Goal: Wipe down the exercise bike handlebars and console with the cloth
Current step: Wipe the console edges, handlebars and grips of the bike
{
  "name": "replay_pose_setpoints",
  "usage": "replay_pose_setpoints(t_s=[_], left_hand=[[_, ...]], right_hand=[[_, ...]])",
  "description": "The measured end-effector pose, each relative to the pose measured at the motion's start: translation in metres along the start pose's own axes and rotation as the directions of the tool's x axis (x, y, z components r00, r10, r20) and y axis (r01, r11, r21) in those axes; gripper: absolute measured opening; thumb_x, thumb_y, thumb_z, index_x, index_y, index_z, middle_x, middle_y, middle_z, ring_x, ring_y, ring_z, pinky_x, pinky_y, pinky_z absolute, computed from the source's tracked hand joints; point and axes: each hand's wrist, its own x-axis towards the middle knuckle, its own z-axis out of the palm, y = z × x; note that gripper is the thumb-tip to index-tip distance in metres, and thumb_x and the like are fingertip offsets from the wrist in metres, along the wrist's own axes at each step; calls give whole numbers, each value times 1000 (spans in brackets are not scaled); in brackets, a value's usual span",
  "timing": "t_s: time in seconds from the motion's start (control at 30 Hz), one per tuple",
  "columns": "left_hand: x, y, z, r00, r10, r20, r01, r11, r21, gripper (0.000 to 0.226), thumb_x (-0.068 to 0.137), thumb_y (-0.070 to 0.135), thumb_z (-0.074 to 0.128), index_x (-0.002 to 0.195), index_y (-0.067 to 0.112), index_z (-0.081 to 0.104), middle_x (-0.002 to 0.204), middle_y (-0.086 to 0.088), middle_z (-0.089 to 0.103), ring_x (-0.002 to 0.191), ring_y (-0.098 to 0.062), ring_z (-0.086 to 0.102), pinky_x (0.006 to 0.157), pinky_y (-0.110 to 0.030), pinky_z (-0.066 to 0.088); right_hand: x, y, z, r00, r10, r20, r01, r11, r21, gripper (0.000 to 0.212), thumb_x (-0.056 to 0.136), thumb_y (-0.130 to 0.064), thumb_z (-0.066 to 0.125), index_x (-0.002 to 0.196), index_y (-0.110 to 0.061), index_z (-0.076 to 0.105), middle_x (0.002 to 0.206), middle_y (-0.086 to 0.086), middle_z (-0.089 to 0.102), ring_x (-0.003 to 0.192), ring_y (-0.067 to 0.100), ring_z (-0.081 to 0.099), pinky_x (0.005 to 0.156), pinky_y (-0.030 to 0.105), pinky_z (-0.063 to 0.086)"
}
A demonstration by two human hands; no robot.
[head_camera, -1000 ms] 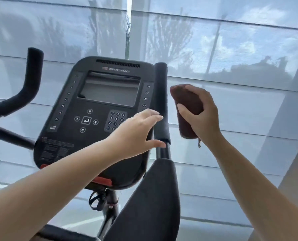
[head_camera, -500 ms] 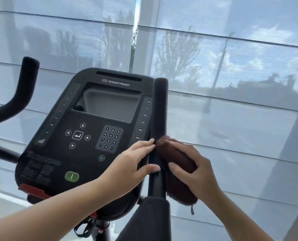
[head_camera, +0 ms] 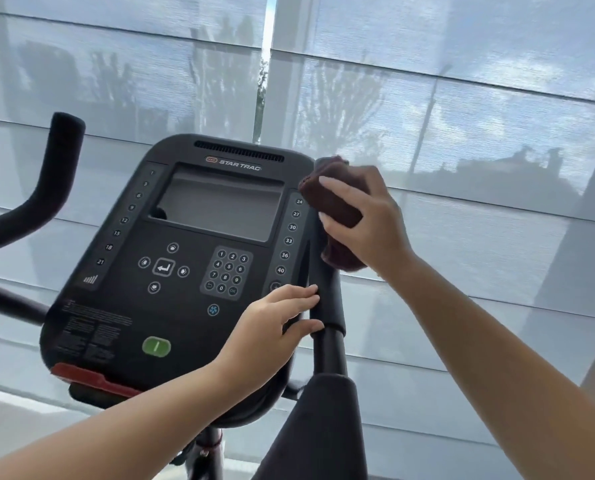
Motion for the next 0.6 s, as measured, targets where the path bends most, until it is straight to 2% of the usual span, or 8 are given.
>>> replay_pose_setpoints(t_s=[0.07,0.2,0.3,0.37,0.43,0.5,0.6], left_hand=[[-1,1,2,1000,19,-21,-19,1000,-10,32,77,22,65,103,4,71,109,12,62,99,3,57,89,-6,40],[-5,1,-2,1000,7,-28,-8,999,-34,26,76,21,65,95,4,73,102,4,66,91,-4,60,83,-13,46],[-6,2,-3,999,-40,-33,38,998,-47,27,74,25,65,91,6,74,96,5,67,81,-8,62,79,-16,46],[-5,1,-3,998,-54,-37,52,997,-54,25,74,25,68,89,6,74,95,9,66,76,-13,64,77,-17,46],[-4,0,-3,997,-59,-48,57,997,-51,18,75,19,74,90,7,74,95,12,64,76,-13,63,74,-11,44],[-5,0,-3,997,-59,-58,56,997,-59,16,76,13,75,91,8,74,97,8,66,80,-7,60,72,-4,39],[-5,-1,-4,996,-64,-65,58,994,-89,17,76,13,76,92,8,74,96,9,65,87,-5,57,73,-2,37]], right_hand=[[-31,1,-5,995,3,104,-3,1000,3,41,74,-23,69,115,-24,64,115,-1,52,105,6,52,93,19,42],[-81,-14,-27,913,202,354,-267,952,147,41,70,-25,67,109,-38,62,108,-11,56,101,-4,53,90,8,36],[-70,-24,-49,844,155,513,-225,971,78,41,69,-25,68,106,-41,62,105,-13,56,99,-2,53,87,6,36],[-45,-29,-50,883,96,460,-125,992,34,40,70,-25,69,108,-37,63,107,-10,56,100,-3,52,89,6,34],[-12,-31,-36,966,60,253,-63,998,4,41,73,-23,69,113,-28,63,113,0,55,101,-3,50,91,6,34],[15,-31,-14,995,23,95,-15,997,-82,41,75,-23,69,116,-21,63,113,8,52,103,9,51,92,14,39],[19,-23,8,989,-66,131,106,940,-325,38,74,-26,65,112,-22,66,114,12,55,99,32,51,85,35,46]])
